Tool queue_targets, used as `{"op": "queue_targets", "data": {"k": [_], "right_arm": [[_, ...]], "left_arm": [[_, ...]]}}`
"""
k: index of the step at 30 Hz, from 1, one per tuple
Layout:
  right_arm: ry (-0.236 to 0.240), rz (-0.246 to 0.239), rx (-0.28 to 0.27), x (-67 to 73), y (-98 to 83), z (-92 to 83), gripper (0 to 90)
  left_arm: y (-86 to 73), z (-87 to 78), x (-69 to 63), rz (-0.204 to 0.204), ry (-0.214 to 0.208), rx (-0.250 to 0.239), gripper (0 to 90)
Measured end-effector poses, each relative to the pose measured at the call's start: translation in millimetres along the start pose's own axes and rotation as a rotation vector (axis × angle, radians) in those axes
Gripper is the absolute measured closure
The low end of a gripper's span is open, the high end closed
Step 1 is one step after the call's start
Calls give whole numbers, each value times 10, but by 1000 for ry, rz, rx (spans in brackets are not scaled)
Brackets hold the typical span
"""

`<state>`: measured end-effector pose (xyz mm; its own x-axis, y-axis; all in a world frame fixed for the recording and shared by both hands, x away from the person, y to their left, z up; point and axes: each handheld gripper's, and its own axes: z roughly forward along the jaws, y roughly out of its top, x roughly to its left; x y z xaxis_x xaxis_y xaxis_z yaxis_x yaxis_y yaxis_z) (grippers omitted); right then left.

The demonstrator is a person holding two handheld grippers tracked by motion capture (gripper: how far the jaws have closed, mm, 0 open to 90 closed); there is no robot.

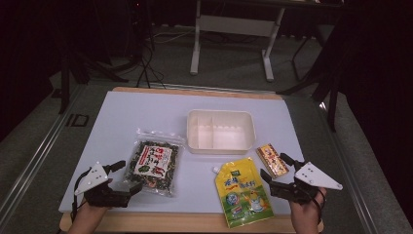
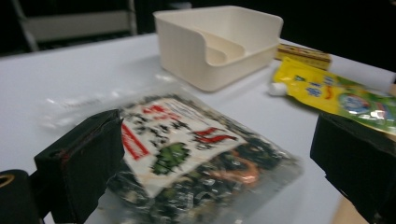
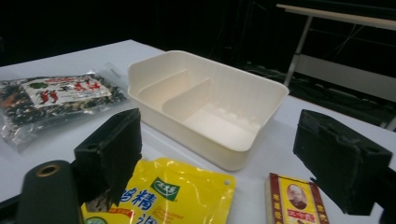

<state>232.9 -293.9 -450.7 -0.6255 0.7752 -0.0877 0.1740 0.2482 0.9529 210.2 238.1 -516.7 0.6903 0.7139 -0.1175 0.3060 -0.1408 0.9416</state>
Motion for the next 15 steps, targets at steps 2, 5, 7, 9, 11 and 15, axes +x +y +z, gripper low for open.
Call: {"op": "queue_targets", "data": {"k": [2, 5, 7, 9, 11, 15], "right_arm": [[9, 1, 15, 22, 3, 6, 134], [15, 3, 22, 33, 8, 10, 134], [41, 2, 20, 66, 26, 9, 129], [50, -7, 16, 86, 34, 1, 136], [42, -13, 4, 105, 39, -10, 135], [66, -15, -15, 136, 79, -20, 133]], "left_arm": [[14, 9, -26, -5, -21, 3, 27], [41, 15, -59, -7, -52, -5, 27], [79, 16, -85, -20, -82, -14, 26], [118, 17, -95, -22, -90, -1, 26], [167, 9, -90, -21, -93, -3, 26], [278, -13, -65, 9, -90, -1, 32]]}}
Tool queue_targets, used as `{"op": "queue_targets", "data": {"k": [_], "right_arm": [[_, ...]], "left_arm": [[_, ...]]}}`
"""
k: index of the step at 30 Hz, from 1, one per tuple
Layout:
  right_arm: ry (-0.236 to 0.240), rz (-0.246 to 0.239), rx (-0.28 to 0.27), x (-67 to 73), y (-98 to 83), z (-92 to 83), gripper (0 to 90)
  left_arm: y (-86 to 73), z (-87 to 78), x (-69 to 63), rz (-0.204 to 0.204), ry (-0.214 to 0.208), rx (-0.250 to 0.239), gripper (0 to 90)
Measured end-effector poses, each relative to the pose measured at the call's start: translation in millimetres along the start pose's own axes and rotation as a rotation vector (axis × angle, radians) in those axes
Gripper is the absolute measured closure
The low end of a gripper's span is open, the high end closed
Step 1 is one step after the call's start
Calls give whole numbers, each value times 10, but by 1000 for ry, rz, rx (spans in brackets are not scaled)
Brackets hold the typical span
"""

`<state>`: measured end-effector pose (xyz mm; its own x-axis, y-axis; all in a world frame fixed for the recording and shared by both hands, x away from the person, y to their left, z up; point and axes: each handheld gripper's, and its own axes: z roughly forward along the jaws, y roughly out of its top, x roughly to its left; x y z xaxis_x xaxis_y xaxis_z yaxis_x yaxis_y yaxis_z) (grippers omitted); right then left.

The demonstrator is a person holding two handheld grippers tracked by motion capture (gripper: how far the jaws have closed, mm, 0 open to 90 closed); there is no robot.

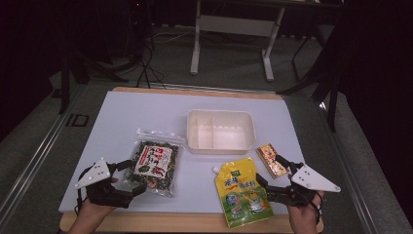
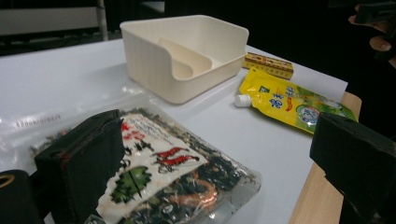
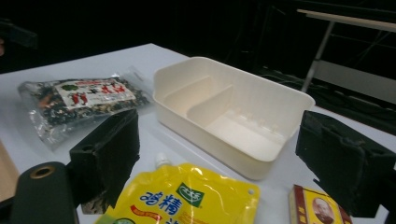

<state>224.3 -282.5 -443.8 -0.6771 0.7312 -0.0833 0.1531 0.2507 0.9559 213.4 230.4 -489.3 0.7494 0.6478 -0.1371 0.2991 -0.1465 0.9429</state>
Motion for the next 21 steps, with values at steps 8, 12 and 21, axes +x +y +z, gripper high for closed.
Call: {"op": "queue_targets", "data": {"k": [8, 12, 21], "right_arm": [[2, -44, 33, 7, -20, 84, 151], [2, -66, 22, 23, -11, 98, 151], [-29, -56, -17, 4, 76, 11, 121]], "left_arm": [[297, -63, 169, 40, 23, -9, 53], [393, -38, 325, 36, 38, -6, 53], [506, 139, 677, 4, 76, 8, 54]]}}
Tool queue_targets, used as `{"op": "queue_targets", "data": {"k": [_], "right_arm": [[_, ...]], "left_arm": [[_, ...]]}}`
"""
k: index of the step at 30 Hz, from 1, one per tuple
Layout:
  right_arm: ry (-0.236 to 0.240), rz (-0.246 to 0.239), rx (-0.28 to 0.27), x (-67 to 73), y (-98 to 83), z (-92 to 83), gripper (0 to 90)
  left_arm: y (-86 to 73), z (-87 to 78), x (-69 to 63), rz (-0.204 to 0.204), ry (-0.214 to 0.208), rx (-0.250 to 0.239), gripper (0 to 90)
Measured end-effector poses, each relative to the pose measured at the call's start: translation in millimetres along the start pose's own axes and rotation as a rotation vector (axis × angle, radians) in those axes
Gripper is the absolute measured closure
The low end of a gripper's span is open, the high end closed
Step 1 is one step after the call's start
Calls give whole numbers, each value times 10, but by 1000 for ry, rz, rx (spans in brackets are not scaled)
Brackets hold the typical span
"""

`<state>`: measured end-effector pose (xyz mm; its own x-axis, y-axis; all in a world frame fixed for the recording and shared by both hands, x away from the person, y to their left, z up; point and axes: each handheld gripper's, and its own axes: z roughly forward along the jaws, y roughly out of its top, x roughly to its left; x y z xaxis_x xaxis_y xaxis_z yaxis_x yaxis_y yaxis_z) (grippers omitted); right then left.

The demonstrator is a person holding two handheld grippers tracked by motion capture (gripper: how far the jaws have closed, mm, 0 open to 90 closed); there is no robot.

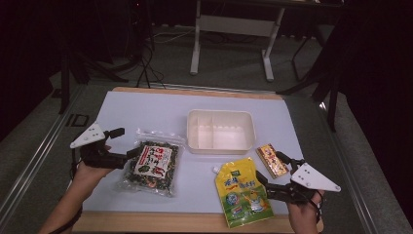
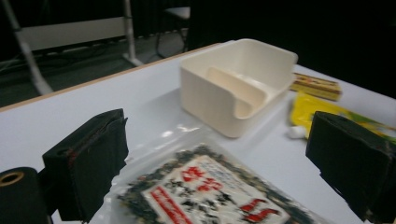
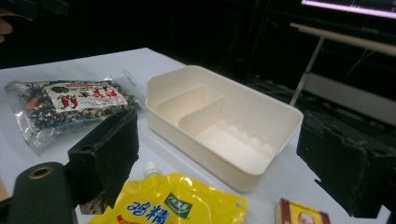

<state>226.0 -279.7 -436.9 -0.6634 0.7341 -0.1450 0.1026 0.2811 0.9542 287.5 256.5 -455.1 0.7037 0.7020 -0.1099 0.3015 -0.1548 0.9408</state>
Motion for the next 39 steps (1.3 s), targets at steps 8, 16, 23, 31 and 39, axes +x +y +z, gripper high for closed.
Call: {"op": "queue_targets", "data": {"k": [8, 16, 23, 31, 39], "right_arm": [[-11, 11, 10, 58, 32, 24, 97], [25, 11, 24, 92, 21, 49, 92], [40, 2, 42, 128, 14, 74, 95], [63, -6, 47, 159, 8, 98, 95], [74, -4, 50, 160, -4, 106, 95]], "left_arm": [[-24, 253, 228, -8, 26, 39, 61], [-100, 448, 483, -39, 48, 83, 65], [-154, 571, 709, -61, 84, 116, 98], [-237, 684, 880, -69, 94, 166, 184], [-399, 799, 1003, -101, 112, 224, 262]]}}
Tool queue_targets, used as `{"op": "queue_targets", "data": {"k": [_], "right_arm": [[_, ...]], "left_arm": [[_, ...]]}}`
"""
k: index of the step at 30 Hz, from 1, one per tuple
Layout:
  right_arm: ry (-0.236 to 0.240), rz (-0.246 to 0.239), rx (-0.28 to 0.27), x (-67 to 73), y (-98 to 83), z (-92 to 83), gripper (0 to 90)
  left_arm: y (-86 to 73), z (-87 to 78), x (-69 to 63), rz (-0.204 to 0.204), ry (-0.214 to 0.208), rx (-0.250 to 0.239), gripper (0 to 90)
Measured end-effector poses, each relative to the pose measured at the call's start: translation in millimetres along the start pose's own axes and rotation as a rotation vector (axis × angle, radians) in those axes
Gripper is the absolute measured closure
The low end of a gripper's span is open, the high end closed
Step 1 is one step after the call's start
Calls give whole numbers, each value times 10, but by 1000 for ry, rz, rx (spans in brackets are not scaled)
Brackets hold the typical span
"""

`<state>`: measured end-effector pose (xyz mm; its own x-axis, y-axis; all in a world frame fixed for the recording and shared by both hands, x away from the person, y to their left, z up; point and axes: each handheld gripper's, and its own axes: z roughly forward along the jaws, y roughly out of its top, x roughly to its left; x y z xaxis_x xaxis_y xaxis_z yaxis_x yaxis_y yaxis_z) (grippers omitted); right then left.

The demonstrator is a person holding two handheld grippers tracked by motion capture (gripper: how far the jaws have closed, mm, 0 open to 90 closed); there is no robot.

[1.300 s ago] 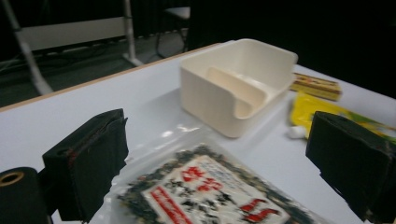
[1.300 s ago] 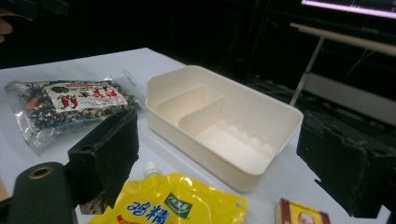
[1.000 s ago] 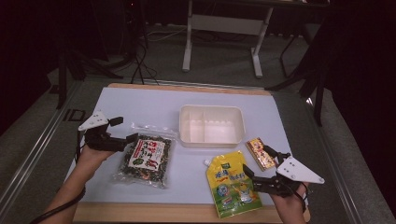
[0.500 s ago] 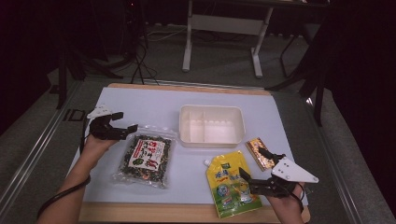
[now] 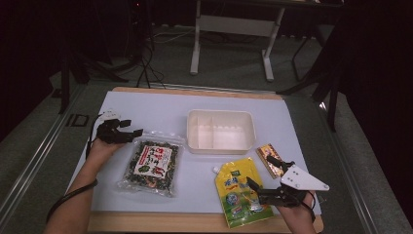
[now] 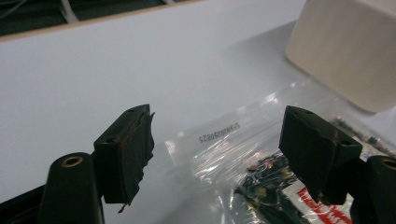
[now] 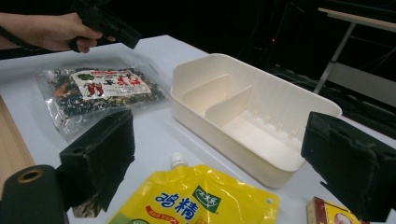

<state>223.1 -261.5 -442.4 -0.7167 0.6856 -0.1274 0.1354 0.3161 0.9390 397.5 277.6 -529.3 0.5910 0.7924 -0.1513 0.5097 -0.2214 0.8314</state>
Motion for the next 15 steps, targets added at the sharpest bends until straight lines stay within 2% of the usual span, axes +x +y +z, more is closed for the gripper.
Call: {"op": "queue_targets", "data": {"k": [1, 2, 4, 6, 12, 15], "right_arm": [[0, 0, 0, 0, 0, 0, 95], [4, 1, 0, -3, -1, -1, 95], [7, 3, 6, -3, -7, 4, 95], [7, 6, 8, -1, -12, 6, 95], [13, 7, 11, -6, -17, 8, 95], [15, 9, 10, -5, -18, 6, 95]], "left_arm": [[0, 0, 0, 0, 0, 0, 266], [-35, 56, 33, -6, -7, 26, 266], [-59, 101, 50, -12, -12, 44, 301], [-76, 136, 60, -15, -4, 53, 313], [-98, 247, 76, -7, -13, 105, 362], [-109, 285, 88, -23, -13, 121, 379]]}}
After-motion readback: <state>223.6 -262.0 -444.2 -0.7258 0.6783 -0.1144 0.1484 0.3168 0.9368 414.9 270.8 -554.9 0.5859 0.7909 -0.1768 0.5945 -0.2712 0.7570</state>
